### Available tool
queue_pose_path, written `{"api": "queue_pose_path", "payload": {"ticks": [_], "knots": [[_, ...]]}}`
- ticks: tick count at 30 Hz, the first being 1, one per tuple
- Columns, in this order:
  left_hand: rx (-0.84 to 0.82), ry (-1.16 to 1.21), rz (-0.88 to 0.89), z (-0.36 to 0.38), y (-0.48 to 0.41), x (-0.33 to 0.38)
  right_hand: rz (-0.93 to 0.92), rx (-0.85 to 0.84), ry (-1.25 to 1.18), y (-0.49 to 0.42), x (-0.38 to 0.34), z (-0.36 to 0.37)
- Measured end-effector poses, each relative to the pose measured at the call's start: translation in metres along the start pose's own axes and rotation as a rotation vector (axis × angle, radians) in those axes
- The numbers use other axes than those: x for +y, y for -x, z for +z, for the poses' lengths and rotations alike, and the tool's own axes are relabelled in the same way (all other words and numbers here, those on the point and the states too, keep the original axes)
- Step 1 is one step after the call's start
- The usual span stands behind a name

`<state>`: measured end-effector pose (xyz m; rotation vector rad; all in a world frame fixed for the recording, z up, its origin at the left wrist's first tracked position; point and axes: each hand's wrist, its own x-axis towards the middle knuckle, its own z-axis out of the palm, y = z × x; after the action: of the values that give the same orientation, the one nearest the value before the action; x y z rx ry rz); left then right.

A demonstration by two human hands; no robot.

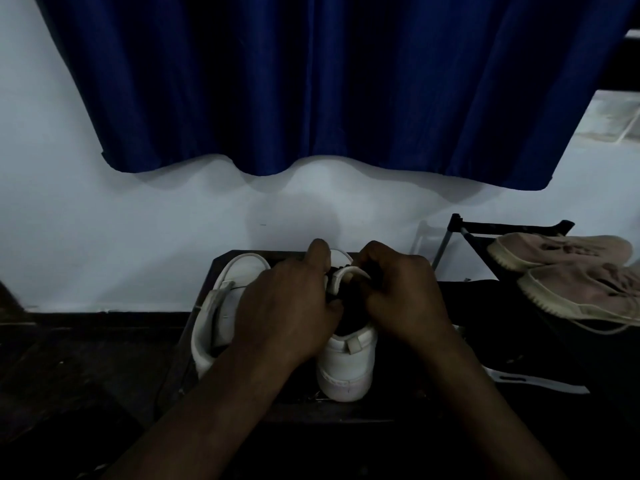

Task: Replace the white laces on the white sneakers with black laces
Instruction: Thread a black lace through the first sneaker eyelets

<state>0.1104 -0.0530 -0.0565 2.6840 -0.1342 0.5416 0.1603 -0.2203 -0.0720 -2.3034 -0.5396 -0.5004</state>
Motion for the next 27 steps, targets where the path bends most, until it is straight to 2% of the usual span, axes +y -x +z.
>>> {"api": "queue_pose_path", "payload": {"ticks": [7, 9, 13, 17, 21, 27], "knots": [[0.066, -0.044, 0.034, 0.002, -0.005, -0.007, -0.065, -0.025, -0.133, 0.005, 0.004, -0.002], [0.078, -0.086, 0.061, 0.002, -0.006, -0.009, -0.037, -0.007, -0.116, 0.005, 0.009, -0.007], [0.095, -0.023, 0.132, 0.003, -0.002, -0.008, 0.031, -0.017, 0.012, 0.006, 0.013, -0.015], [0.068, -0.037, 0.106, 0.005, -0.002, -0.01, 0.195, -0.129, -0.116, 0.01, 0.018, -0.029], [0.099, -0.056, 0.143, 0.004, -0.004, -0.01, 0.208, -0.221, -0.175, 0.014, 0.025, -0.037], [0.128, -0.047, 0.22, 0.005, -0.001, -0.009, 0.253, -0.165, -0.301, 0.016, 0.017, -0.036]]}}
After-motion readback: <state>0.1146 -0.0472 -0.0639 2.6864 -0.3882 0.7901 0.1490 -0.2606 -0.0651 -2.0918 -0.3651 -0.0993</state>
